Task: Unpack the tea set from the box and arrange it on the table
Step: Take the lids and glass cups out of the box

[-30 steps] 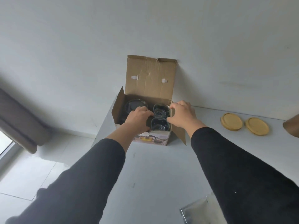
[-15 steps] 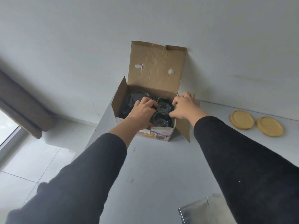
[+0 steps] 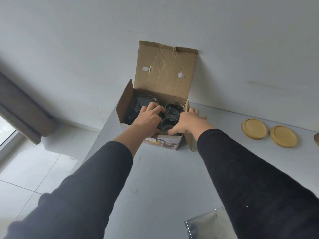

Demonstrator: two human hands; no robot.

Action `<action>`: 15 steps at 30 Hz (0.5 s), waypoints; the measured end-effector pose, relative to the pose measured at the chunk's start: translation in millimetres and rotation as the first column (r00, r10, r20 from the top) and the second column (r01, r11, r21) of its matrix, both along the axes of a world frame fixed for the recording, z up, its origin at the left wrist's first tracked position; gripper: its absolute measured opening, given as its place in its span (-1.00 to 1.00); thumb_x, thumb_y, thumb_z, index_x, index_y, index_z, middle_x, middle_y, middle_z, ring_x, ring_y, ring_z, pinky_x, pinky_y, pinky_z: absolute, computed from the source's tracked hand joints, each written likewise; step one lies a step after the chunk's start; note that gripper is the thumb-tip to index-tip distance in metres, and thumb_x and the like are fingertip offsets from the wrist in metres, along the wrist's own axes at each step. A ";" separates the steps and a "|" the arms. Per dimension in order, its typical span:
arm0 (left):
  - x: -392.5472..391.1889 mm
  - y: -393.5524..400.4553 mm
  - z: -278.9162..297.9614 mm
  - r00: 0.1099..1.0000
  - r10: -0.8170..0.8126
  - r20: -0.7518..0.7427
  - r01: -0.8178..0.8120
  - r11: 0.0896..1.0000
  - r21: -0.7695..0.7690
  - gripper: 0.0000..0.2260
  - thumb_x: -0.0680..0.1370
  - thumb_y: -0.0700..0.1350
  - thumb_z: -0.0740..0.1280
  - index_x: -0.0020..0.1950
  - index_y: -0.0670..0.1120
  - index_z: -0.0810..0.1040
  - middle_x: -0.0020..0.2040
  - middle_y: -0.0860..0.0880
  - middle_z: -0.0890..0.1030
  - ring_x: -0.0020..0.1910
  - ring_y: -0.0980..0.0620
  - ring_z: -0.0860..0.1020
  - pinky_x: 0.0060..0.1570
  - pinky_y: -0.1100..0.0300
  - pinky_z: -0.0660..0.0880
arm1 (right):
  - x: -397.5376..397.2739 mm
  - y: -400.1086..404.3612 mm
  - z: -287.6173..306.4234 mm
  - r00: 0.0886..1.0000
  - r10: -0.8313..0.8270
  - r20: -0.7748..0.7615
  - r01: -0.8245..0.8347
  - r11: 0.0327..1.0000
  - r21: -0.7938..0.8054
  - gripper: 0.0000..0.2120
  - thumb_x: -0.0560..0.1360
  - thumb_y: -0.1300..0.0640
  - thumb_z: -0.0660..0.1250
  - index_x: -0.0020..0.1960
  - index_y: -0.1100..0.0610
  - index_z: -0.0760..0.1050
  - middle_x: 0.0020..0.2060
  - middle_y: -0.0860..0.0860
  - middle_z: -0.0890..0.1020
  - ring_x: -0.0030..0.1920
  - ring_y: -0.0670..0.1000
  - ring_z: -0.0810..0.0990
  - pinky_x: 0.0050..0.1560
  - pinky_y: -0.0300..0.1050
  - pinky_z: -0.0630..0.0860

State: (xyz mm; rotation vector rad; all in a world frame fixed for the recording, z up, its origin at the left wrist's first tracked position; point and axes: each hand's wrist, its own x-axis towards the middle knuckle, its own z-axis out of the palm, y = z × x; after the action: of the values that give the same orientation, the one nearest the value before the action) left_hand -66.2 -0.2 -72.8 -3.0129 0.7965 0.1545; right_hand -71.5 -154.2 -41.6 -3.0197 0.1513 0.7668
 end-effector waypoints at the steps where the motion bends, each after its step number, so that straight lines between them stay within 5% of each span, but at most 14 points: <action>1: -0.2 -0.1 -0.2 1.000 -0.001 0.000 0.001 1.000 0.004 -0.67 0.50 0.14 0.35 0.16 -0.01 0.62 0.47 0.06 0.21 0.45 -0.05 0.09 0.40 -0.06 0.13 | -0.9 1.1 -1.8 1.000 -0.009 0.005 0.009 1.000 0.000 -0.18 0.27 -0.32 0.39 0.37 0.10 0.32 0.40 0.17 0.21 0.40 0.21 0.13 0.34 0.27 0.20; 9: -1.2 1.1 -4.9 0.999 0.025 0.022 -0.023 0.998 -0.051 -0.63 0.49 0.11 0.37 0.24 -0.02 0.57 0.47 0.06 0.20 0.45 -0.05 0.09 0.41 -0.02 0.12 | -15.3 8.1 -18.9 0.984 -0.110 0.139 0.102 0.992 0.068 -0.16 0.25 -0.39 0.36 0.36 0.09 0.31 0.33 0.15 0.29 0.34 0.18 0.23 0.25 0.15 0.29; 15: -8.3 4.9 -2.6 0.994 0.112 -0.020 -0.113 0.955 -0.274 -0.34 0.43 -0.05 0.48 0.48 -0.09 0.30 0.46 -0.01 0.24 0.44 -0.03 0.17 0.42 0.11 0.17 | -27.7 7.7 -15.2 0.946 -0.141 0.293 0.101 0.984 0.148 -0.17 0.19 -0.39 0.37 0.32 0.05 0.38 0.32 0.09 0.31 0.35 0.14 0.25 0.22 0.07 0.31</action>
State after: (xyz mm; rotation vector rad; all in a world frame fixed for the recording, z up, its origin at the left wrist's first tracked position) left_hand -74.6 4.7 -75.4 -3.3223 0.6996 0.0556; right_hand -99.2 -146.5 -56.7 -2.9217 0.2651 0.2848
